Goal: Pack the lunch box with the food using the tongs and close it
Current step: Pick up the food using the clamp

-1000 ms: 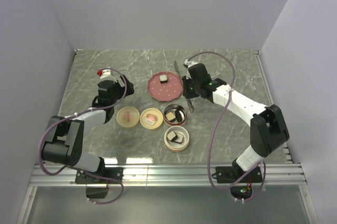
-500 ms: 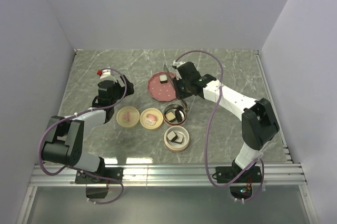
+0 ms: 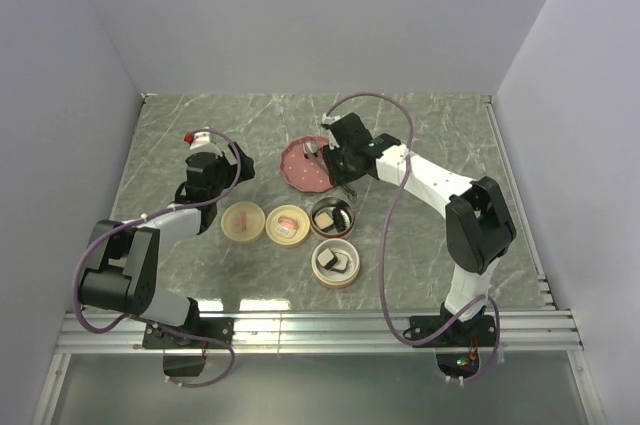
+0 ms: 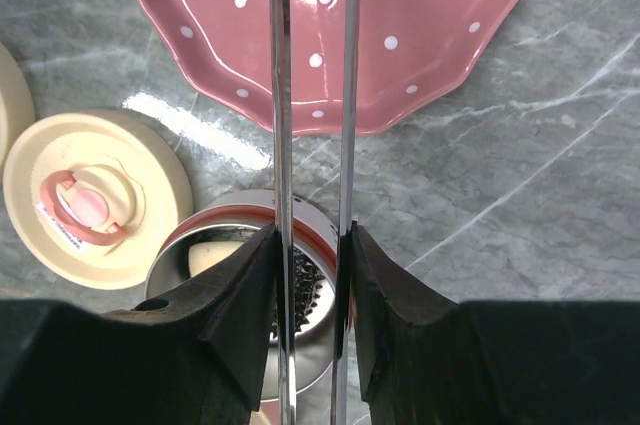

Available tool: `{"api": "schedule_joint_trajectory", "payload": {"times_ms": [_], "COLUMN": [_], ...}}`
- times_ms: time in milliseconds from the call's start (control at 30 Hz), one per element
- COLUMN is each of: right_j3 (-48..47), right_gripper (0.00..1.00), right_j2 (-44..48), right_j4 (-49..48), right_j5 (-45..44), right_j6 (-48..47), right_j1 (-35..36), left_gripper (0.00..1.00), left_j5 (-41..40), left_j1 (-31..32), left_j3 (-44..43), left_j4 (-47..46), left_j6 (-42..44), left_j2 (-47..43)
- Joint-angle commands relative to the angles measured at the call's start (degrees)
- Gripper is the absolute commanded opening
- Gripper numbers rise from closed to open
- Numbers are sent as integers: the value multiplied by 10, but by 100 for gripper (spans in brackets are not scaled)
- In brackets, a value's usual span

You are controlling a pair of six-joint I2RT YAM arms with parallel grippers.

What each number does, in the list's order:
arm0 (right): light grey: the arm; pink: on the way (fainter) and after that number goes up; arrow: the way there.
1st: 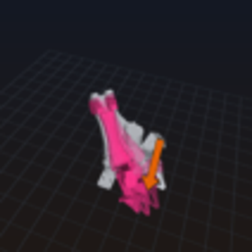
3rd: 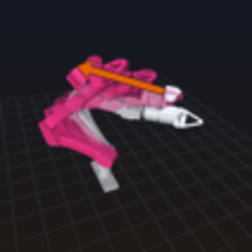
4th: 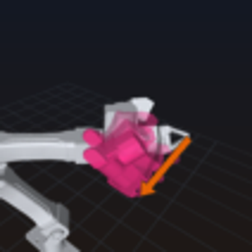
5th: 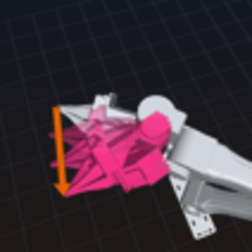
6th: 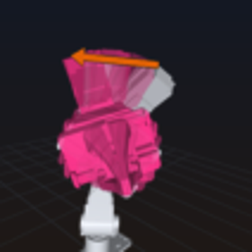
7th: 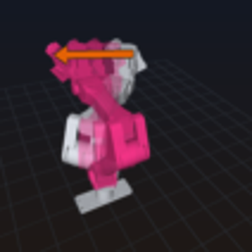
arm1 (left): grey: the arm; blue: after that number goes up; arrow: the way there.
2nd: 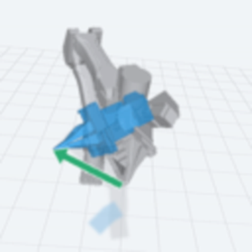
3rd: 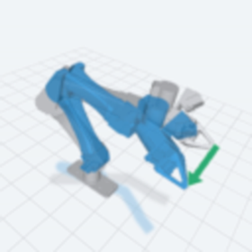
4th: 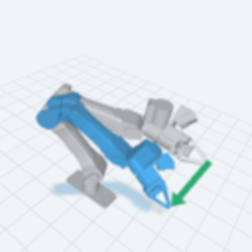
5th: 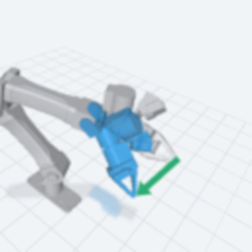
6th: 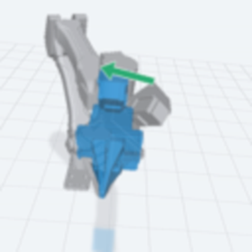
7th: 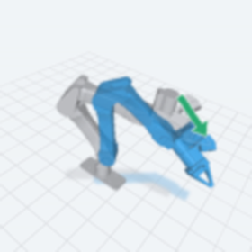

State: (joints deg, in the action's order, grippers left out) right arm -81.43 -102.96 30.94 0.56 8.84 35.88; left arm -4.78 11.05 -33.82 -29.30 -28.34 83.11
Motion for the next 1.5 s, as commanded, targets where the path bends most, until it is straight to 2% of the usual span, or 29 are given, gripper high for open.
{"api": "schedule_joint_trajectory", "payload": {"times_ms": [0, 533, 1233, 1467], "right_j3": [-35, -79, -51, -60], "right_gripper": [40, 48, 49, 50], "right_j2": [-7, -29, 13, -11], "right_j4": [2, 14, -25, -14], "right_j5": [-5, -32, -91, -79], "right_j6": [-9, -1, 21, 19], "right_j1": [5, 5, 5, 5], "left_gripper": [100, 100, 99, 99], "left_j5": [5, 6, 7, 7], "left_j1": [-3, -5, -7, -7], "left_j3": [-4, -4, -2, -2], "left_j4": [-24, -25, -27, -27], "left_j6": [-5, -7, -8, -8], "left_j2": [-15, -15, -17, -16]}}
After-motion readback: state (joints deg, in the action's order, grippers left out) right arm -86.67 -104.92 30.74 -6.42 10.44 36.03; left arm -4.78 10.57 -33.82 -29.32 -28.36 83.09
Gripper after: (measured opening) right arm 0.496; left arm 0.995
